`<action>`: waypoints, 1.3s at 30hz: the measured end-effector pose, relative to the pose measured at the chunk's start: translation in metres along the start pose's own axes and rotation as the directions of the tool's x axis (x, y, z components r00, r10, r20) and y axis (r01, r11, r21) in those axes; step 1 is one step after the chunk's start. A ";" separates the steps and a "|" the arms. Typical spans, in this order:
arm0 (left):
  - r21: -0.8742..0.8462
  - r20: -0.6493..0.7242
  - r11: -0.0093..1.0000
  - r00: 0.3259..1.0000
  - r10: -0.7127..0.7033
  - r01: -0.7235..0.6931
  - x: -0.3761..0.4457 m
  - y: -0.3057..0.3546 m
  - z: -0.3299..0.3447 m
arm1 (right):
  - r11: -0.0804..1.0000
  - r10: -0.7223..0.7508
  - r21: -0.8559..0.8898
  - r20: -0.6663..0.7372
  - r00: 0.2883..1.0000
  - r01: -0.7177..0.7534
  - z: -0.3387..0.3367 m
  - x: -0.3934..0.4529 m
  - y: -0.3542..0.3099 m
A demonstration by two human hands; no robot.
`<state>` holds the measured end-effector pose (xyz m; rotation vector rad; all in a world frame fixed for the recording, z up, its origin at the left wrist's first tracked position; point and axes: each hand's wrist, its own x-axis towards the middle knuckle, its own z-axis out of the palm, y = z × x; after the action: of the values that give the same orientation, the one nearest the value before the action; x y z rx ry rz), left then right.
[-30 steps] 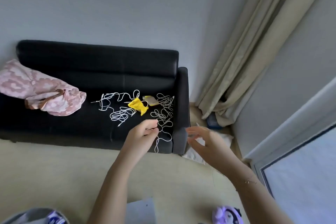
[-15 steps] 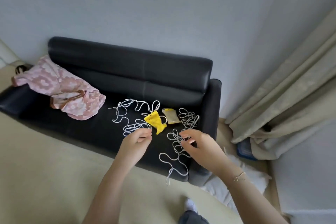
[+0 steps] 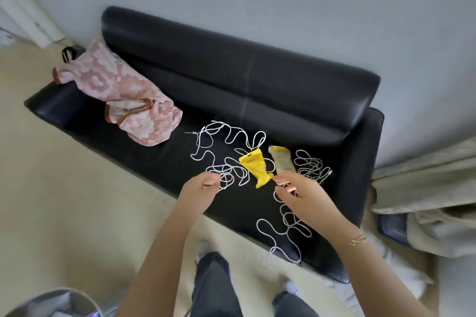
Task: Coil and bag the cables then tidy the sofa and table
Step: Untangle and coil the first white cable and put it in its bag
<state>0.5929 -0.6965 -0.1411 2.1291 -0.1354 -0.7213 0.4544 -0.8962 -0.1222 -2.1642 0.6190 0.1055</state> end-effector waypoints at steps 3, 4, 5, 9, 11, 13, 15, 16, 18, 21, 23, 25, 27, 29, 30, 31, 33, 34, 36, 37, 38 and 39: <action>0.040 0.068 0.999 0.998 0.001 -0.004 0.047 -0.013 -0.013 | 0.998 0.068 0.021 -0.026 0.997 -0.067 0.019 0.029 -0.003; 0.072 0.107 0.997 0.994 0.002 -0.010 0.065 -0.019 -0.021 | 0.995 0.099 0.032 -0.044 0.994 -0.098 0.029 0.041 -0.007; 0.120 0.156 0.992 0.988 0.005 -0.024 0.084 -0.027 -0.029 | 0.988 0.147 0.067 -0.067 0.987 -0.142 0.041 0.053 -0.009; 0.263 0.309 0.959 0.951 0.018 -0.103 0.146 -0.059 -0.057 | 0.944 0.300 0.188 -0.159 0.941 -0.270 0.087 0.094 -0.020; 0.295 0.356 0.948 0.935 0.009 -0.121 0.170 -0.072 -0.065 | 0.934 0.332 0.193 -0.154 0.931 -0.301 0.110 0.110 -0.023; 0.311 0.394 0.941 0.919 -0.001 -0.132 0.192 -0.084 -0.069 | 0.926 0.354 0.184 -0.126 0.927 -0.329 0.135 0.126 -0.023; 0.320 0.413 0.939 0.911 -0.019 -0.125 0.213 -0.102 -0.067 | 0.918 0.376 0.178 -0.097 0.921 -0.356 0.161 0.143 -0.019; 0.324 0.417 0.939 0.909 -0.028 -0.120 0.219 -0.110 -0.065 | 0.918 0.379 0.163 -0.088 0.921 -0.363 0.170 0.148 -0.016; 0.321 0.428 0.941 0.903 -0.048 -0.102 0.235 -0.133 -0.057 | 0.918 0.382 0.133 -0.057 0.922 -0.373 0.191 0.163 -0.007; 0.335 0.423 0.939 0.903 -0.077 -0.077 0.256 -0.175 -0.037 | 0.915 0.390 0.123 -0.021 0.921 -0.385 0.223 0.186 0.021; 0.343 0.392 0.938 0.915 -0.093 -0.052 0.268 -0.203 -0.020 | 0.911 0.396 0.140 -0.024 0.918 -0.389 0.242 0.200 0.045; 0.355 0.355 0.934 0.931 -0.087 -0.048 0.280 -0.228 -0.003 | 0.907 0.403 0.157 -0.045 0.914 -0.392 0.260 0.211 0.070; 0.362 0.312 0.931 0.947 -0.071 -0.049 0.292 -0.252 0.017 | 0.915 0.388 0.150 -0.069 0.919 -0.375 0.279 0.221 0.097; 0.365 0.244 0.930 0.968 -0.051 -0.043 0.305 -0.275 0.038 | 0.926 0.366 0.137 -0.094 0.926 -0.353 0.302 0.230 0.123; 0.359 0.190 0.932 0.981 -0.033 -0.038 0.315 -0.288 0.048 | 0.934 0.348 0.122 -0.107 0.931 -0.336 0.315 0.236 0.138; 0.337 0.120 0.941 0.992 -0.024 -0.018 0.325 -0.300 0.057 | 0.941 0.330 0.122 -0.125 0.935 -0.316 0.327 0.242 0.151; 0.219 -0.018 0.974 0.998 -0.053 0.056 0.345 -0.320 0.071 | 0.953 0.291 0.138 -0.161 0.943 -0.271 0.351 0.256 0.176; 0.125 -0.048 0.988 0.995 -0.082 0.087 0.355 -0.327 0.075 | 0.956 0.277 0.144 -0.179 0.944 -0.254 0.361 0.264 0.186; -0.022 -0.016 0.993 0.993 -0.114 0.113 0.372 -0.334 0.083 | 0.967 0.243 0.136 -0.224 0.944 -0.217 0.377 0.281 0.203; -0.048 0.021 0.993 0.994 -0.103 0.104 0.379 -0.337 0.089 | 0.973 0.221 0.125 -0.256 0.941 -0.194 0.385 0.288 0.212; -0.054 0.038 0.996 0.997 -0.065 0.067 0.384 -0.343 0.096 | 0.981 0.190 0.102 -0.285 0.940 -0.167 0.393 0.295 0.221; -0.059 0.035 0.998 0.999 -0.027 0.029 0.387 -0.348 0.101 | 0.987 0.160 0.080 -0.302 0.940 -0.142 0.398 0.301 0.227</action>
<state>0.8036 -0.6829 -0.6268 2.0666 -0.1018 -0.7686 0.6671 -0.8258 -0.6227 -2.0918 0.9556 -0.1701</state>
